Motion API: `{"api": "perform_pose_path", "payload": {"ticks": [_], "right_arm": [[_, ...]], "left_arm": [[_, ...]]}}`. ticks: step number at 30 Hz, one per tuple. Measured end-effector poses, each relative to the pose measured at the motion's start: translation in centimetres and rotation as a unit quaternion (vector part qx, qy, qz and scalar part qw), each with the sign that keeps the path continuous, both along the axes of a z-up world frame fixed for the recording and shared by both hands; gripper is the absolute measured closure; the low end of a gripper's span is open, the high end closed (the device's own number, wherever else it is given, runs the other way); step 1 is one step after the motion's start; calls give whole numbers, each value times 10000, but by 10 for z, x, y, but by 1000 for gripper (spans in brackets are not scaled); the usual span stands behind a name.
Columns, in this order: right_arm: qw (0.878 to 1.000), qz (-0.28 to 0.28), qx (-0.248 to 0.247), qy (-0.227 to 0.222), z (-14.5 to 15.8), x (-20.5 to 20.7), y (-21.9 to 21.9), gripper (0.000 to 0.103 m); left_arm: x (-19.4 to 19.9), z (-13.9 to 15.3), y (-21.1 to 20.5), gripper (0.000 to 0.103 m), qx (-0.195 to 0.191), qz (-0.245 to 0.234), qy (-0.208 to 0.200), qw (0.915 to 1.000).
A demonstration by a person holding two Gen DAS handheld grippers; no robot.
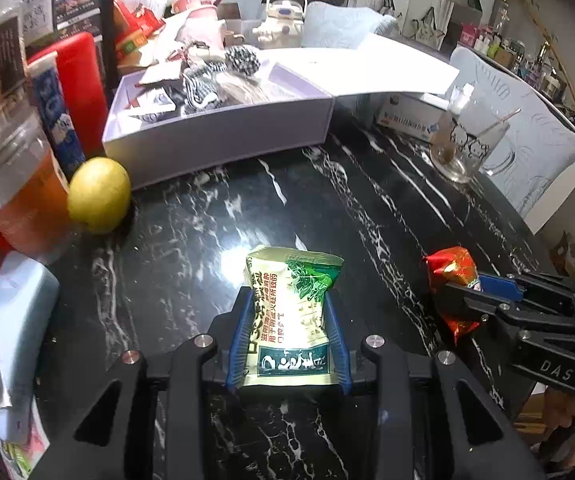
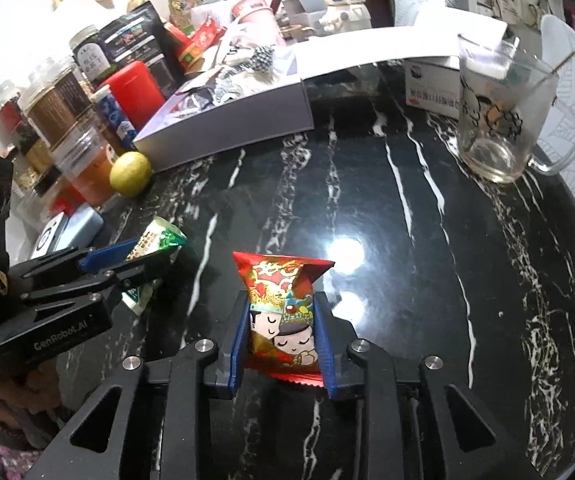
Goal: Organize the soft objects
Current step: 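Lift and carry the green packet with the left gripper while the right carries the red packet to the box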
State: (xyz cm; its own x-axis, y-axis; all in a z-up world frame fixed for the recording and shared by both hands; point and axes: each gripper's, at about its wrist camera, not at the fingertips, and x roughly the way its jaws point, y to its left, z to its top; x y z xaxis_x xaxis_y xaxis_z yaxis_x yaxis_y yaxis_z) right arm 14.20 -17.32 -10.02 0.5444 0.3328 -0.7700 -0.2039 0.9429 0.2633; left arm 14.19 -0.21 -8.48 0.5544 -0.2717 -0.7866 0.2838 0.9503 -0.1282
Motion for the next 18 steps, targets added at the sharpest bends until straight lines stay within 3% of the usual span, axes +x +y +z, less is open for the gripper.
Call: {"api": "perform_pose_path", "payload": {"ticks": [10, 18], "right_arm": [[9986, 242, 351, -297, 29, 3, 10, 74], [9955, 415, 268, -805, 70, 15, 19, 74]], "left_arm": [[0, 39, 12, 68, -120, 66, -456, 9989], [10, 74, 10, 68, -303, 123, -963, 9948]]}}
